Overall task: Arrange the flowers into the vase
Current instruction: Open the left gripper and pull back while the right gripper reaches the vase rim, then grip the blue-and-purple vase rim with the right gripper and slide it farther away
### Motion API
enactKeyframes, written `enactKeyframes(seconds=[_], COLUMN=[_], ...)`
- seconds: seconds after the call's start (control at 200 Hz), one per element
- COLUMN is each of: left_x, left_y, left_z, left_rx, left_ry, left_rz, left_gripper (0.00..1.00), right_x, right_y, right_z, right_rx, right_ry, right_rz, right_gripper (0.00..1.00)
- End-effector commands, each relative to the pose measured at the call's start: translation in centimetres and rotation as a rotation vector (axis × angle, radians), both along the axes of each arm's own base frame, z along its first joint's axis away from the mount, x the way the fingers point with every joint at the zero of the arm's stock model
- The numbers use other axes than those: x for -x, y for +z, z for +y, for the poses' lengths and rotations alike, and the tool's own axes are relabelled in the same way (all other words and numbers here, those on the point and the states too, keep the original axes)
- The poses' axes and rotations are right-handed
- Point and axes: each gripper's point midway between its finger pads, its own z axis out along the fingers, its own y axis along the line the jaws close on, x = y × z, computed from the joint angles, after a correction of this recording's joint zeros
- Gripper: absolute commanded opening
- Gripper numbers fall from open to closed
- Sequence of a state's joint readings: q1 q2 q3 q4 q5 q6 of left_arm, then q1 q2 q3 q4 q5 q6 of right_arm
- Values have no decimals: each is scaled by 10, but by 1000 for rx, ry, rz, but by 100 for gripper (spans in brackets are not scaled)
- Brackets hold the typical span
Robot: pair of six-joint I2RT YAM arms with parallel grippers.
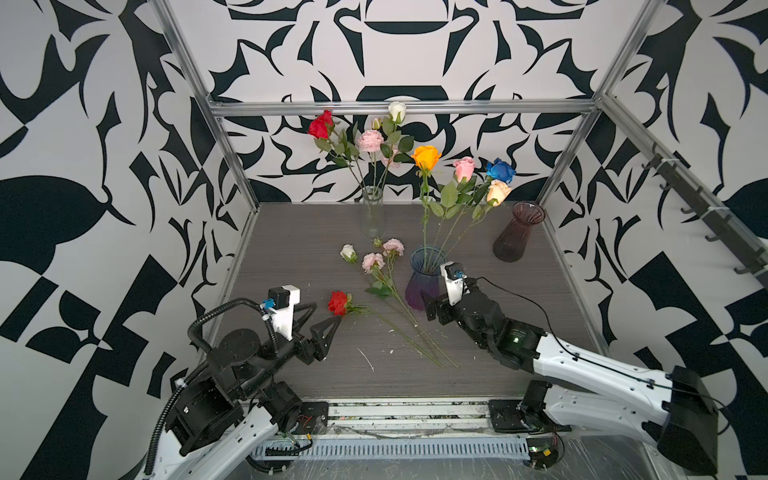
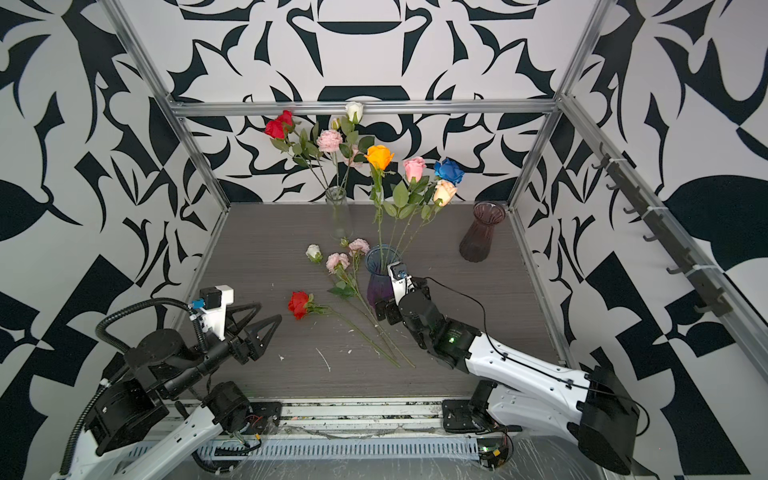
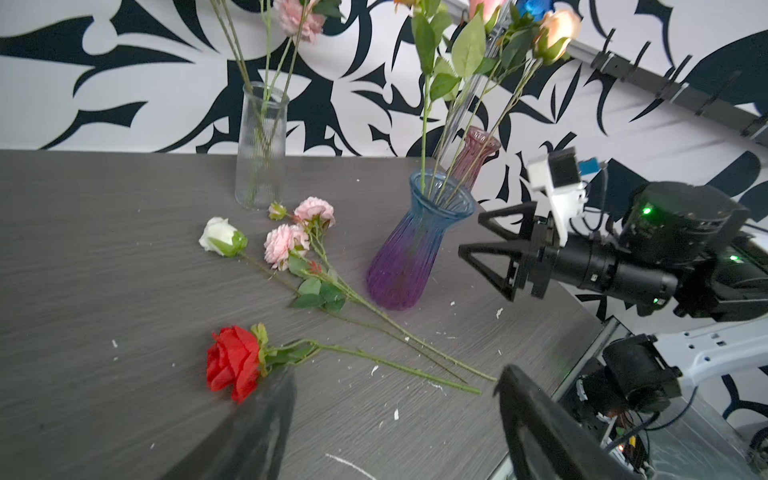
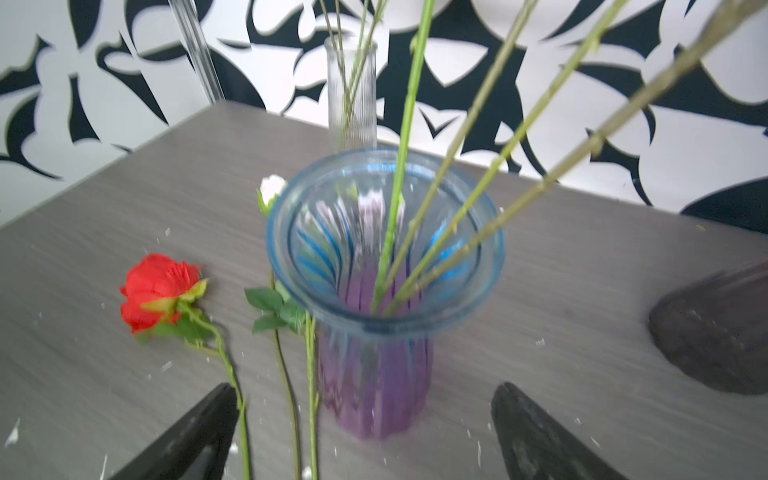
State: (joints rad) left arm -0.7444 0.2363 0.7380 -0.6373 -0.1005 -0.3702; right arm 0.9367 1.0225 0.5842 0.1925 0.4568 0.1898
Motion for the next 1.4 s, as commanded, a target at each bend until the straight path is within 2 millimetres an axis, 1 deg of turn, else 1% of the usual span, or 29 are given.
enactKeyframes(seconds=[0.0, 0.095, 0.205, 0.4, 0.53, 0.69, 0.75, 0.87, 0.985, 1.045, 1.11, 1.34, 1.395], left_x=[2, 3, 6, 14, 16, 18, 19, 19, 18, 17, 16, 17, 17], left_y=[-10, -10, -8, 2, -4, 0, 0, 0, -2, -2, -3, -3, -3], left_z=[7, 9, 8, 8, 8, 9, 9, 7, 6, 6, 5, 5, 6], left_rx=[6, 1, -11, -21, -21, 1, 2, -2, -7, -8, -9, -7, -6], left_ry=[30, 28, 9, -21, -30, -35, -38, -47, -46, -46, -46, -45, -44], left_rz=[29, 15, 14, 18, 27, -12, -15, -6, -3, -2, 2, 4, 5], left_gripper=[81, 81, 81, 80, 80, 81, 81, 81, 81, 81, 81, 80, 80], right_x=[-10, -17, -25, -37, -42, -48, -50, -54, -59, -62, -64, -71, -73], right_y=[33, 34, 27, 17, 8, -5, -10, -12, -12, -13, -15, -20, -19], right_z=[7, 11, 18, 9, 7, 5, 7, 9, 6, 5, 3, -5, -8], right_rx=[-97, -101, -97, -156, -165, -170, -170, -175, -178, -192, -206, -219, -220], right_ry=[8, -3, -18, -121, -148, -193, -194, -210, -238, -250, -256, -290, -306], right_rz=[-213, -255, -277, -345, -388, -396, -387, -381, -379, -373, -365, -351, -352], right_gripper=[99, 99, 99, 99, 99, 98, 97, 95, 93, 90, 84, 80, 78])
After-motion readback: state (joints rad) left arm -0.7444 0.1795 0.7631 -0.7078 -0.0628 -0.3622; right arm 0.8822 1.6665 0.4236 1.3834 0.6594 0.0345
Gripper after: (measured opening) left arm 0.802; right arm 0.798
